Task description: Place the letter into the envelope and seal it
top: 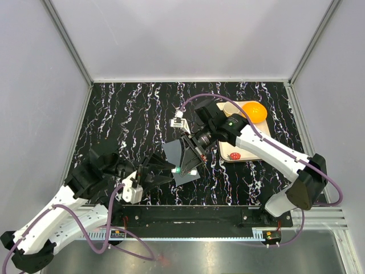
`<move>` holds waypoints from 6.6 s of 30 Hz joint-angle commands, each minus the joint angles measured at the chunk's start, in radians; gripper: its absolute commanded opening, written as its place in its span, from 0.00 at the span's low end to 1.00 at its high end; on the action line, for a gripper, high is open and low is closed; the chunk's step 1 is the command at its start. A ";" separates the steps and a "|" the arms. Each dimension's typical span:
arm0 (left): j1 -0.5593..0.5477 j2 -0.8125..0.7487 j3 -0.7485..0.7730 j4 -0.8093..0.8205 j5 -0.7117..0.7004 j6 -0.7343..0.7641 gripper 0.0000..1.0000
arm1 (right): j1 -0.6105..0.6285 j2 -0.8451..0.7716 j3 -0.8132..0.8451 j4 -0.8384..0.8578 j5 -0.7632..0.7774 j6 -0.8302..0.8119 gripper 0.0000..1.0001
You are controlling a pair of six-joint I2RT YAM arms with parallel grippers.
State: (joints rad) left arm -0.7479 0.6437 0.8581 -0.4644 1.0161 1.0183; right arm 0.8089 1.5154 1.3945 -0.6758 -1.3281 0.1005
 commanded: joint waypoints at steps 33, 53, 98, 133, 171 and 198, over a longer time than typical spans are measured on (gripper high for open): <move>-0.082 0.043 -0.001 0.131 -0.394 -0.749 0.00 | 0.055 -0.095 0.212 -0.096 0.652 -0.419 0.00; 0.271 0.315 -0.139 0.553 -0.275 -2.267 0.00 | 0.406 -0.443 -0.503 0.838 1.393 -1.568 0.00; 0.018 -0.030 0.018 0.133 -0.053 -0.023 0.44 | 0.046 0.014 0.143 -0.038 0.035 -0.013 0.00; 0.209 0.321 0.081 0.453 -0.165 -1.486 0.00 | 0.242 -0.319 -0.024 0.106 0.980 -1.018 0.00; 0.294 -0.029 -0.054 0.265 0.102 -0.127 0.74 | -0.025 -0.057 0.021 0.283 0.083 0.256 0.00; 0.096 0.014 0.021 0.171 0.019 -0.128 0.17 | -0.024 -0.046 0.003 0.303 0.093 0.245 0.00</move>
State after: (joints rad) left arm -0.6373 0.6456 0.8371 -0.3130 1.0187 0.9466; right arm 0.7898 1.4887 1.3773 -0.3317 -1.2819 0.4347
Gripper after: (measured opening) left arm 0.245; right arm 0.239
